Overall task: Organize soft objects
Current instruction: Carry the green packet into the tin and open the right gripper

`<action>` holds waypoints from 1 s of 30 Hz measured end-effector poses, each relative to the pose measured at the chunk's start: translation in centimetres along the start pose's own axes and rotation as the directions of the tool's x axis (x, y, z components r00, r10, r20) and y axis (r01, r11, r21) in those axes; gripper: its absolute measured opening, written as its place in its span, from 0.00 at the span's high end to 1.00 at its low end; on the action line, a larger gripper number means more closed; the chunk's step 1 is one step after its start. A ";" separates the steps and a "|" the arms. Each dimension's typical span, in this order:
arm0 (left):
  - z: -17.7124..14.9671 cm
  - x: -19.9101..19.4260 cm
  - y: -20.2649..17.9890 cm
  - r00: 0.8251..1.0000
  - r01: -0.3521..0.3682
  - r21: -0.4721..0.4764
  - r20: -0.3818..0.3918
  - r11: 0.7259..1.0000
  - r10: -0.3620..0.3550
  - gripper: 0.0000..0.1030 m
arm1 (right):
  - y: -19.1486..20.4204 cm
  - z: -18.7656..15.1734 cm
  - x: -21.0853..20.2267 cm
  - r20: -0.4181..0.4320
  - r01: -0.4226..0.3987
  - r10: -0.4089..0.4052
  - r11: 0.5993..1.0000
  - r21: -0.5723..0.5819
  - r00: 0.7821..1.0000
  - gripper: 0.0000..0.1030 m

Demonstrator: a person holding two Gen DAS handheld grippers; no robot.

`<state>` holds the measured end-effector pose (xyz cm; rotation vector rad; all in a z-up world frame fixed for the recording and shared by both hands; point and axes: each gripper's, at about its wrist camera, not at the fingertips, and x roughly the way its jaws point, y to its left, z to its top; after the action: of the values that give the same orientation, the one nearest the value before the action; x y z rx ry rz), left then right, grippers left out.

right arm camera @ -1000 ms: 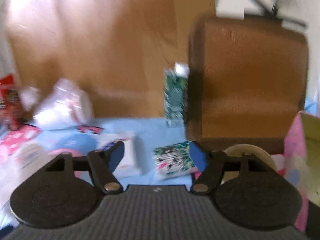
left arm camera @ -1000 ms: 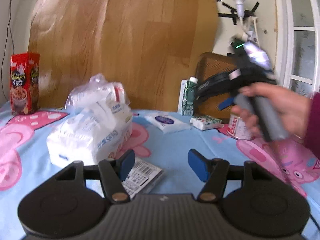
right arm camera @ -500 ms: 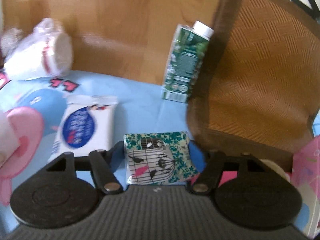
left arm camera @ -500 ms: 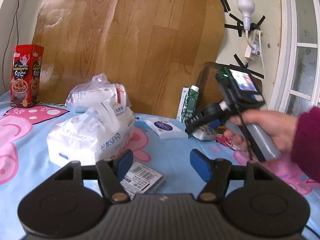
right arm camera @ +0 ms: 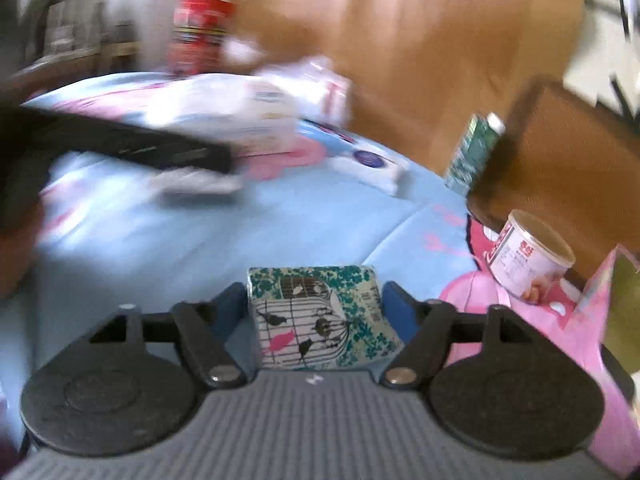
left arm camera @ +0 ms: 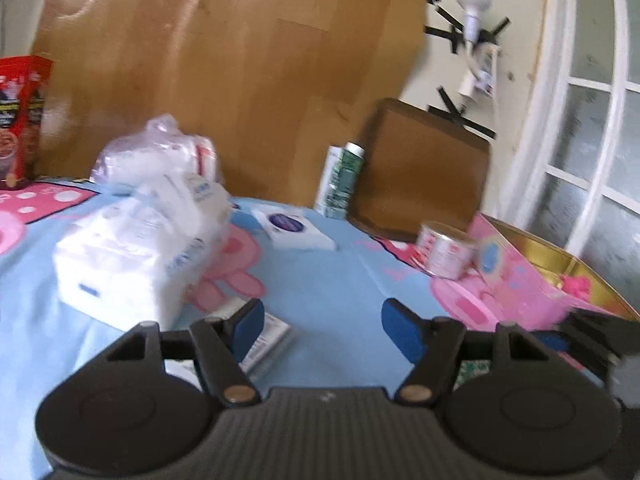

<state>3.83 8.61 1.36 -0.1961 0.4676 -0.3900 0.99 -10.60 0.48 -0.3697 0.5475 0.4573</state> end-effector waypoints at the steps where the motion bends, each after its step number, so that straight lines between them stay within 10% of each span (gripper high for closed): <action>1: -0.1 -0.2 -0.3 1.000 0.010 -0.002 -0.003 1.000 -0.010 0.35 | 0.6 -0.9 -1.3 0.032 0.017 -0.017 1.000 -0.003 0.999 0.11; 9: -1.2 0.4 -5.4 0.974 0.167 -0.030 -0.151 0.985 -0.170 0.37 | 0.5 -4.2 -3.5 0.068 -0.010 -0.004 0.977 0.211 0.998 0.11; 13: -2.4 2.2 -7.6 0.945 0.180 -0.019 -0.273 0.983 -0.178 0.58 | 0.8 -4.0 -2.8 0.067 -0.034 0.018 0.967 0.251 0.998 0.34; 19: -0.8 1.8 -11.0 0.959 0.198 0.032 -0.212 0.980 -0.187 0.59 | -0.3 -4.1 -3.4 0.113 -0.009 -0.029 0.946 0.324 0.993 0.48; 30: 3.3 7.7 -24.6 0.916 0.392 0.220 -0.180 0.893 -0.358 0.57 | -7.5 -5.6 -9.9 0.229 0.276 -0.392 0.867 0.414 0.891 0.47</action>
<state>3.84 -16.56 7.80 -0.0099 0.5092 -0.8437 -5.02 -22.53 3.27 -0.0201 0.2453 0.0573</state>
